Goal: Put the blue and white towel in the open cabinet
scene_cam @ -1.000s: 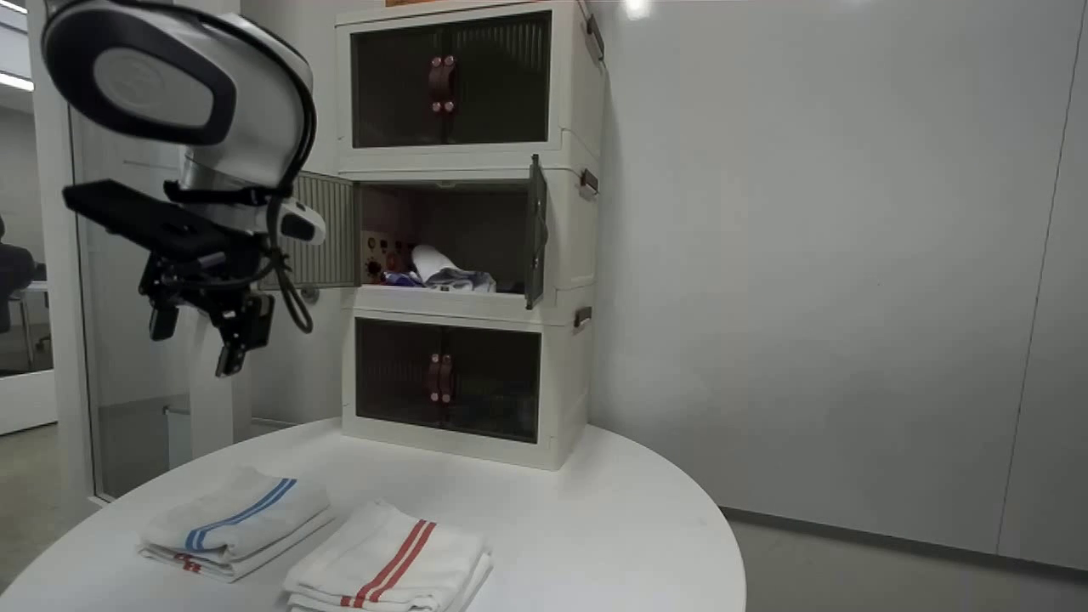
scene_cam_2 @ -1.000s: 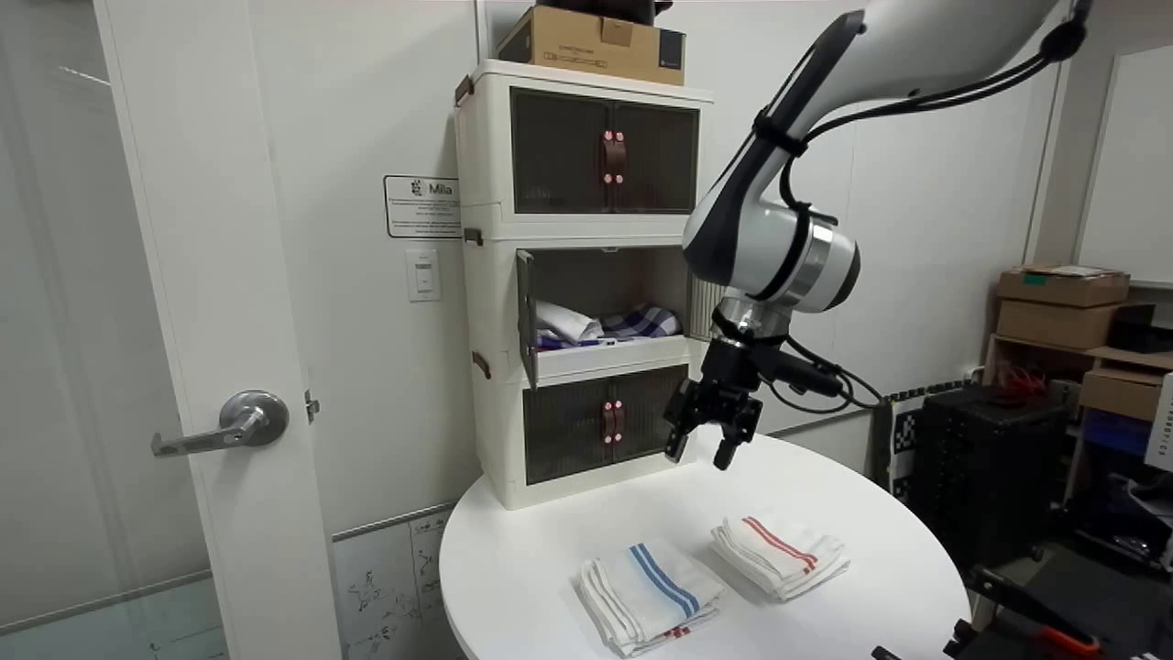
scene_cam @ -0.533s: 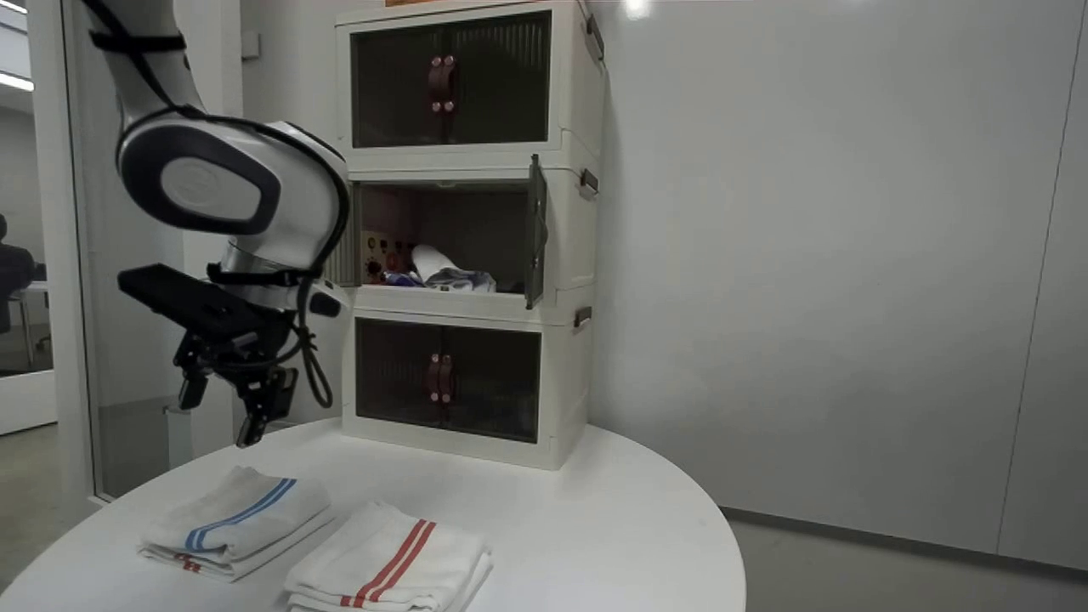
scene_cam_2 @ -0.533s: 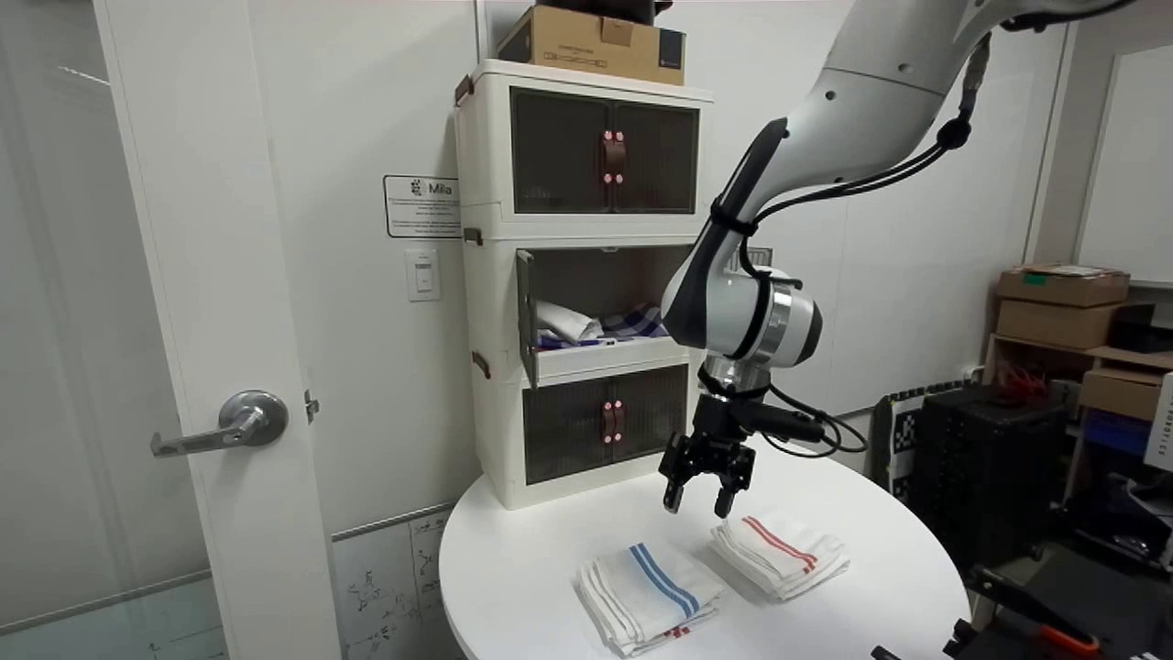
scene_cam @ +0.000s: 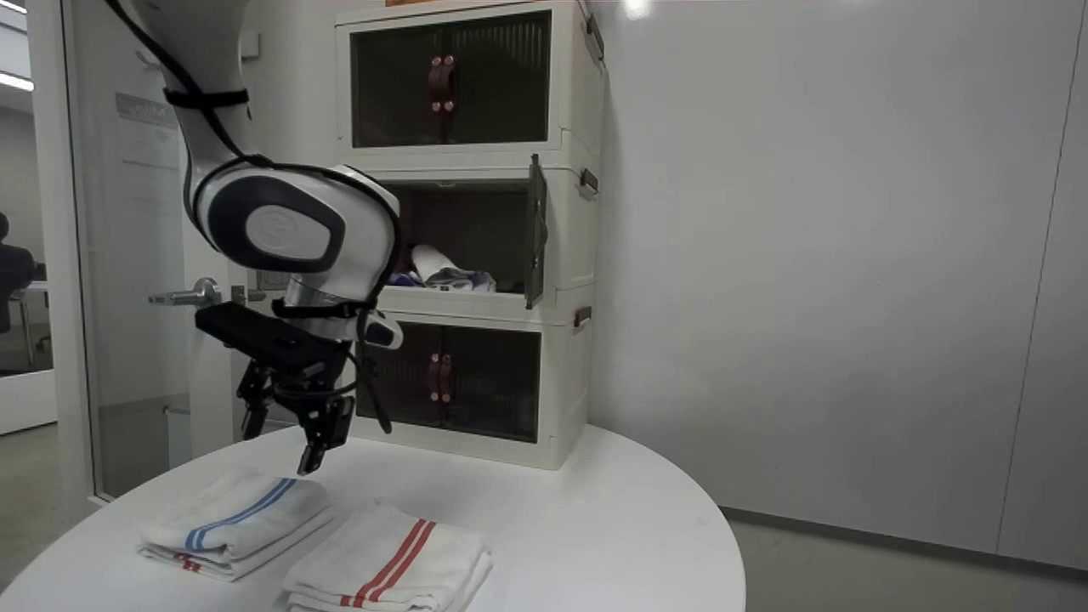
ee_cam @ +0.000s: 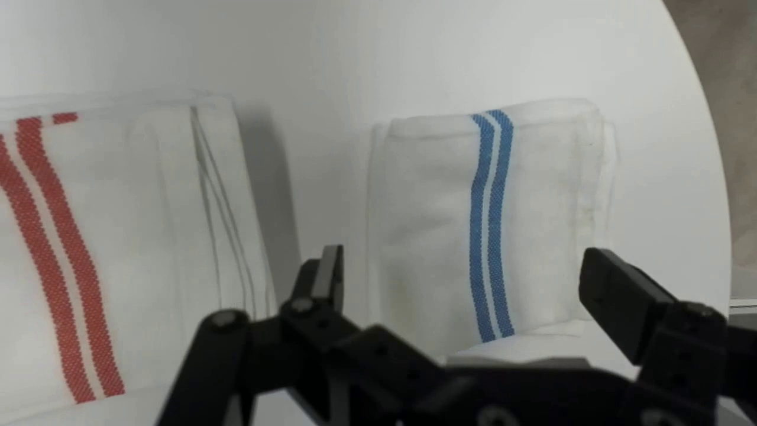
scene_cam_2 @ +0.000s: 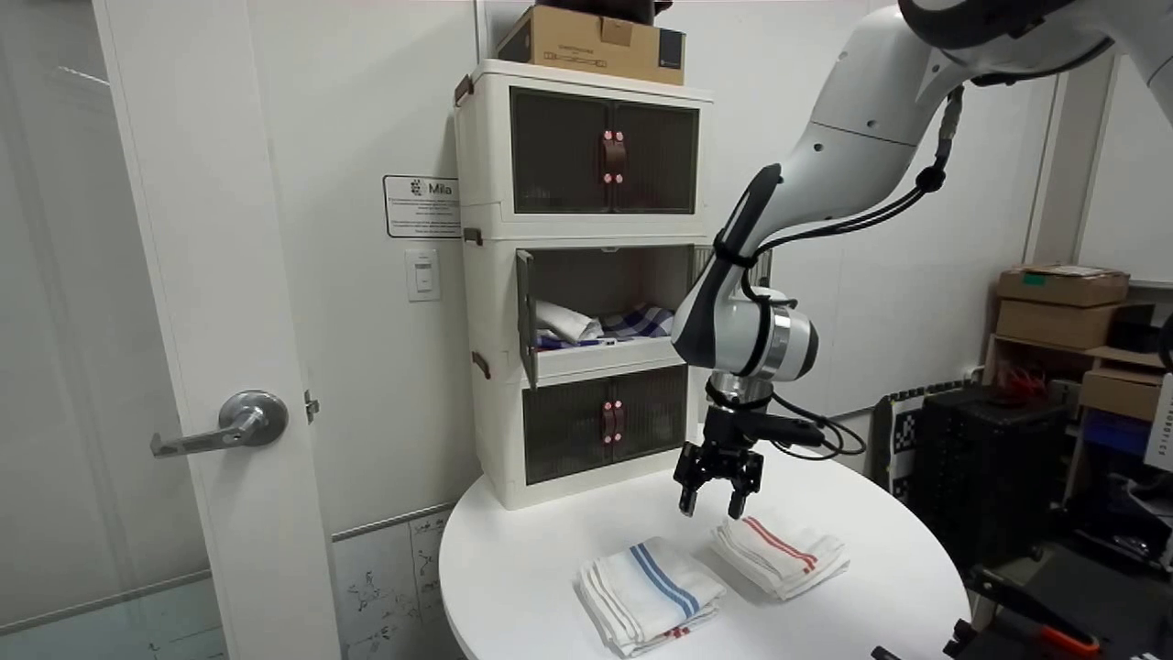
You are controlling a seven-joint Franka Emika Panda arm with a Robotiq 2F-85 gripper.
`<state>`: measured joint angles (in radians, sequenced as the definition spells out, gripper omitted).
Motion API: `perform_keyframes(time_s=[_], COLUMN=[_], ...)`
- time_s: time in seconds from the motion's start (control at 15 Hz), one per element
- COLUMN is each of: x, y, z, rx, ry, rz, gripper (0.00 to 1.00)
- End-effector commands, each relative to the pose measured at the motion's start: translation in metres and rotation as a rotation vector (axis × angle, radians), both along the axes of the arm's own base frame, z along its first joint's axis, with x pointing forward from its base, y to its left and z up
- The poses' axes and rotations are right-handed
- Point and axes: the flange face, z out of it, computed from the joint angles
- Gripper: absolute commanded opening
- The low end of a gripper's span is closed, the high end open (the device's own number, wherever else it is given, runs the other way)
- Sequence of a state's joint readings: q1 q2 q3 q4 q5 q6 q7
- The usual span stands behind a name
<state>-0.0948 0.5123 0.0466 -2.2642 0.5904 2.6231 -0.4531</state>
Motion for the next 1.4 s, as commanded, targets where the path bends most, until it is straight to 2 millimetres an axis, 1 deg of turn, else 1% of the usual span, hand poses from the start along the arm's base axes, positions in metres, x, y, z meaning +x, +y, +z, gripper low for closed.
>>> perform_keyframes(time_s=[0.0, 0.27, 0.6, 0.93, 1.33], x=[0.024, 0.043, 0.059, 0.071, 0.075], y=[-0.008, -0.011, -0.009, 0.003, 0.024], z=[-0.018, -0.038, -0.068, -0.086, -0.107], rx=[0.015, 0.011, -0.036, -0.037, 0.004], ry=[-0.011, -0.009, 0.026, 0.045, 0.096], rz=[-0.03, 0.018, 0.084, 0.137, 0.199], gripper=[1.0, 1.0, 1.0, 1.0, 1.0])
